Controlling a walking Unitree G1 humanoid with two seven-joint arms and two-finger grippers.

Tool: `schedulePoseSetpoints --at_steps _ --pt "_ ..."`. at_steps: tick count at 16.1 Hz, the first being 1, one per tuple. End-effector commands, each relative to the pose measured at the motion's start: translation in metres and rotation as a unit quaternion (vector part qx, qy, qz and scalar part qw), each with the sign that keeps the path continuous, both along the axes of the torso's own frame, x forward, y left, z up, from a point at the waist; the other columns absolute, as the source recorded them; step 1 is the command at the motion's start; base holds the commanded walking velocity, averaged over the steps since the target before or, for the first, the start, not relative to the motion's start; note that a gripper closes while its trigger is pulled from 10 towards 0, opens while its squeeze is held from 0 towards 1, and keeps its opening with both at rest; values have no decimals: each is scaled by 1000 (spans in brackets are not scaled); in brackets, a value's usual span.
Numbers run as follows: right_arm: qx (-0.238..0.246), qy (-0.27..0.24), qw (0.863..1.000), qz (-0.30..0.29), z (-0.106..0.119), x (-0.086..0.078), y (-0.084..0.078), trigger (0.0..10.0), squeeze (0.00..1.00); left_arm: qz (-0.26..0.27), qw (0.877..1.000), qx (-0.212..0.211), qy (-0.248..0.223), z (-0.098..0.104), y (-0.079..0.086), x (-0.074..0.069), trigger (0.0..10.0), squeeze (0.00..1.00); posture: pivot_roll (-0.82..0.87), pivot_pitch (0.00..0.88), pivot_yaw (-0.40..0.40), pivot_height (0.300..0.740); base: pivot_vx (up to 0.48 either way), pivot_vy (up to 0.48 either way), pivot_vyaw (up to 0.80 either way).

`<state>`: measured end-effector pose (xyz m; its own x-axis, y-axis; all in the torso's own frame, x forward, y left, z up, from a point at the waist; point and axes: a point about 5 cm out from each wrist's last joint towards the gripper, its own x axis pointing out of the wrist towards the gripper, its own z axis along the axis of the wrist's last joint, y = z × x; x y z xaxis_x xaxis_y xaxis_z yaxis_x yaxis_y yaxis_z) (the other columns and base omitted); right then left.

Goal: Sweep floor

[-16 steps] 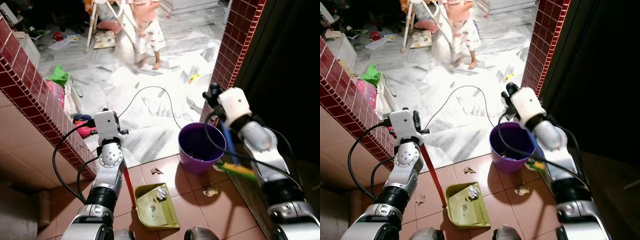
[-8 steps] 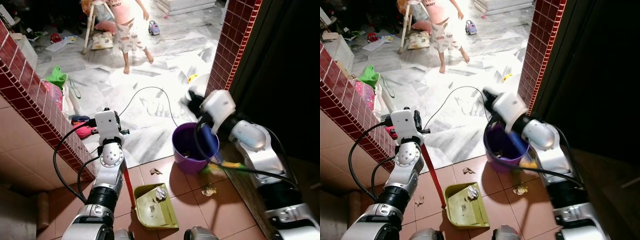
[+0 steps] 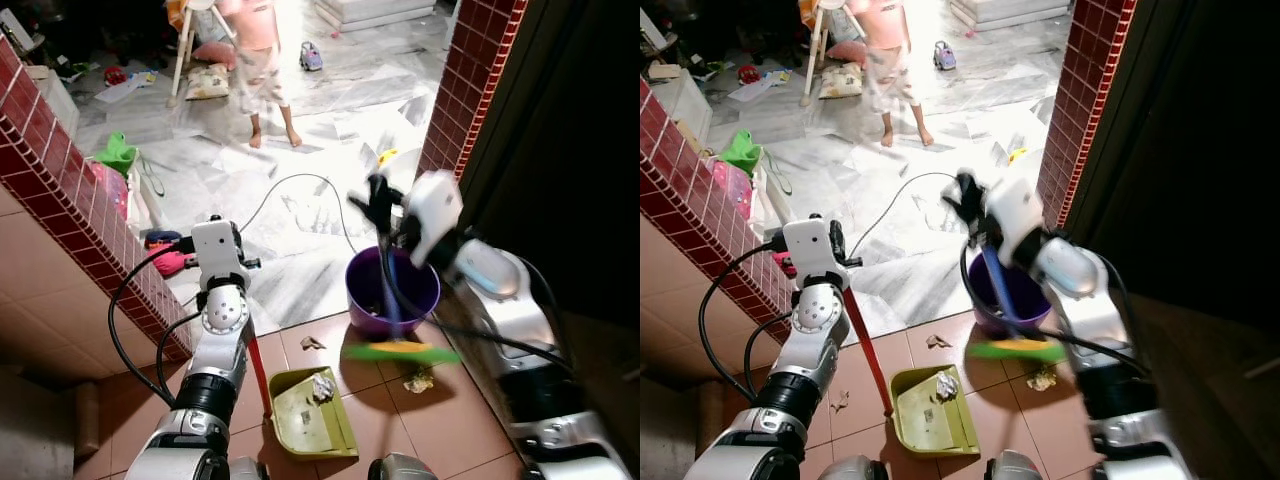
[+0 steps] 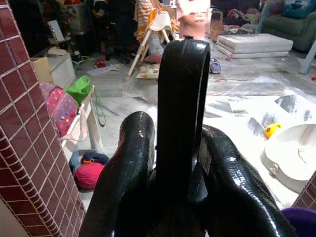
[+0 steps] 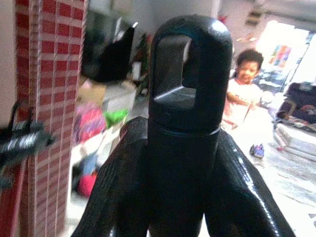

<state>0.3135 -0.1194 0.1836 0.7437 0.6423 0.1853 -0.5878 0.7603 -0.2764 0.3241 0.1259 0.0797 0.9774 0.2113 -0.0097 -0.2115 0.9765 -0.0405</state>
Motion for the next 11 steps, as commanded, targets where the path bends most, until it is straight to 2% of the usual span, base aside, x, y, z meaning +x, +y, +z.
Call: schedulePoseSetpoints --at_steps 1,2,4,7,9,10,11 --pt "39 -54 998 -17 29 1 2 10000 0 6 1000 9 -10 5 3 1 10000 0 -172 0 61 740 0 0 0" --pt "81 -40 995 -30 31 1 5 10000 0 9 1000 5 -10 5 3 1 10000 0 -172 0 62 740 0 0 0" --pt "115 -14 993 -40 27 0 12 10000 0 15 1000 -7 -6 4 4 1 10000 0 -171 0 62 740 0 0 0" --pt "135 21 990 -46 21 -1 18 10000 0 23 1000 -5 -7 6 4 3 10000 0 -167 0 60 740 0 0 0" --pt "144 43 987 -63 19 3 16 10000 0 53 999 1 -1 6 5 4 10000 0 -170 0 60 740 0 0 0" --pt "145 47 986 -74 18 5 14 10000 0 52 999 -4 0 7 3 5 10000 0 -172 0 60 740 0 0 0" --pt "158 73 981 -89 13 6 11 10000 0 52 999 -6 -1 7 2 5 10000 0 -172 0 60 740 0 0 0"
